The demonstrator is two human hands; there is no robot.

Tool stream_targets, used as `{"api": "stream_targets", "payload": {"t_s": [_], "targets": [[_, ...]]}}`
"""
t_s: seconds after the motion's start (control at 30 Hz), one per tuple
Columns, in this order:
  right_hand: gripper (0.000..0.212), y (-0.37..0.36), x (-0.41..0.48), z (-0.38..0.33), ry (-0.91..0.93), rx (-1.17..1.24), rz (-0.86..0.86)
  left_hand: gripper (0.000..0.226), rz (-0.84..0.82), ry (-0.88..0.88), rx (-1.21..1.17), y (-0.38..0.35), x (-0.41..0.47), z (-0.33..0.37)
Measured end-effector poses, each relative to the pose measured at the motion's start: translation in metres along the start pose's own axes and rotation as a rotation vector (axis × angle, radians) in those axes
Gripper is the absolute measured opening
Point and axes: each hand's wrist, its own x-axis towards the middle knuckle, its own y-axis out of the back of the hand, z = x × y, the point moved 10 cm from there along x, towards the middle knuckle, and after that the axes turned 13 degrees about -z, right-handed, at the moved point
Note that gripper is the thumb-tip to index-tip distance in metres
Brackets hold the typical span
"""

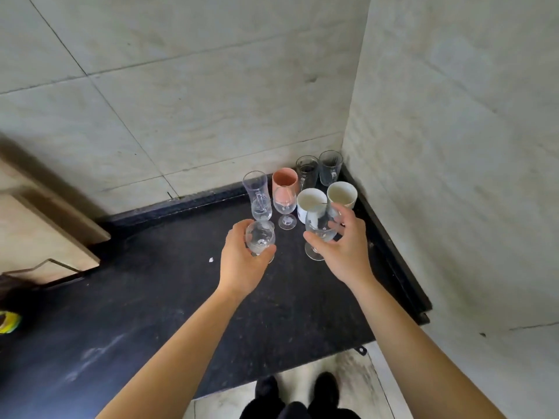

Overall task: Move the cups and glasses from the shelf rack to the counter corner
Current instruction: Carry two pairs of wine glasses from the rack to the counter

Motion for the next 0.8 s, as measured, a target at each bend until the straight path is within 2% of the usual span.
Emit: {"api": "stream_targets", "payload": {"t_s": [0.3,0.43,0.8], "targets": [[0.073,-0.061,0.075,0.077,-0.177,-0.182,-0.192,0.063,-0.161,0.154,0.072,-0.038,0.086,-0.067],[0.07,-0.078,0.094,0.092,-0.198,-0.229,-0.254,0.064,-0.206,0.197,0.043,-0.049,0.104,-0.087],[0.074,-0.094,0.108,0.095,-0.22,-0.21,-0.268,0.064,-0.275,0.22,0.025,-0.065,0.132,-0.103]]}}
